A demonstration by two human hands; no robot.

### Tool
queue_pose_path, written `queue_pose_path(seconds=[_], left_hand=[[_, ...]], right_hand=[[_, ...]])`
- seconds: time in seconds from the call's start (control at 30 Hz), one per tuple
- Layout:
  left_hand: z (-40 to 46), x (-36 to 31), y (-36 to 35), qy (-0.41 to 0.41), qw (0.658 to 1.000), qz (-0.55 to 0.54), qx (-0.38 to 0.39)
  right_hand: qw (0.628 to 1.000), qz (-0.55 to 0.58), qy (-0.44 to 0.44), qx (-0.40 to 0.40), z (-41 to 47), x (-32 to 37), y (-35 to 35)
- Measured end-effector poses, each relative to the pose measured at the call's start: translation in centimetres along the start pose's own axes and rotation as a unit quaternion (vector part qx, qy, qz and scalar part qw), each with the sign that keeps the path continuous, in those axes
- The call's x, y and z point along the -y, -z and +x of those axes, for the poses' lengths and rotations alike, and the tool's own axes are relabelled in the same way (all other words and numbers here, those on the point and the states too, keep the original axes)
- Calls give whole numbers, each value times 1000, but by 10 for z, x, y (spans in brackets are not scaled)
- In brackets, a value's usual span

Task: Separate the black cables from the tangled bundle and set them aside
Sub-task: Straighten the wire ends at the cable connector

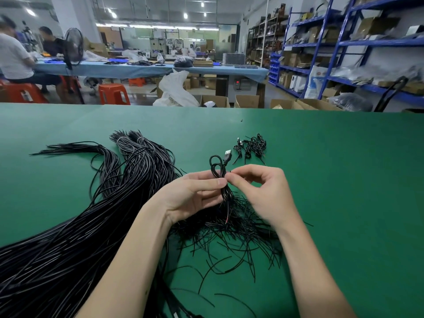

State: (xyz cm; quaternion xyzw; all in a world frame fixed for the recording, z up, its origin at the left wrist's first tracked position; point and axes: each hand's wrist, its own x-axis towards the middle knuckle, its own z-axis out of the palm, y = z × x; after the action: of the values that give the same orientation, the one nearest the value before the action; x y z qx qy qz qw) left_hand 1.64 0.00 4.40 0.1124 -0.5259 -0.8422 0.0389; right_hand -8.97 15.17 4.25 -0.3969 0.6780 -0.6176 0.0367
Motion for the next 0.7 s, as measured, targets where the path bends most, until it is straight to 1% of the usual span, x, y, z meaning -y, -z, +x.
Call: queue_pose_path(seconds=[0.1,0.17,0.23,0.3,0.33,0.4,0.47,0.5,0.53,0.57,0.6,0.63,0.7], left_hand=[[0,0,-3,-59,997,39,-8],[-1,-2,-3,-107,990,91,-28],[-5,-7,-2,-165,966,197,-32],[-10,-15,-2,-220,913,343,-27],[-11,-18,-2,-240,879,411,-27],[-11,-21,-6,-270,806,525,-36],[-9,-21,-13,-285,745,602,-24],[-7,-20,-16,-286,723,629,-18],[-5,-19,-18,-284,709,646,-20],[-4,-17,-19,-280,707,649,-32],[-4,-16,-19,-271,724,632,-51],[-4,-14,-18,-254,765,588,-73],[-4,-12,-14,-200,866,442,-118]], right_hand=[[999,29,-40,20,3,2,2],[988,84,-121,47,4,2,3],[955,164,-229,88,5,1,5],[914,234,-308,118,5,-1,5],[903,246,-328,126,6,-5,6],[896,229,-361,121,5,-10,7],[883,234,-390,114,3,-18,7],[866,262,-412,113,0,-20,7],[843,306,-429,106,-2,-24,7],[825,345,-437,100,-4,-24,5],[823,366,-425,95,-4,-26,4],[840,347,-406,96,-4,-24,4],[913,231,-321,98,-1,-21,4]])
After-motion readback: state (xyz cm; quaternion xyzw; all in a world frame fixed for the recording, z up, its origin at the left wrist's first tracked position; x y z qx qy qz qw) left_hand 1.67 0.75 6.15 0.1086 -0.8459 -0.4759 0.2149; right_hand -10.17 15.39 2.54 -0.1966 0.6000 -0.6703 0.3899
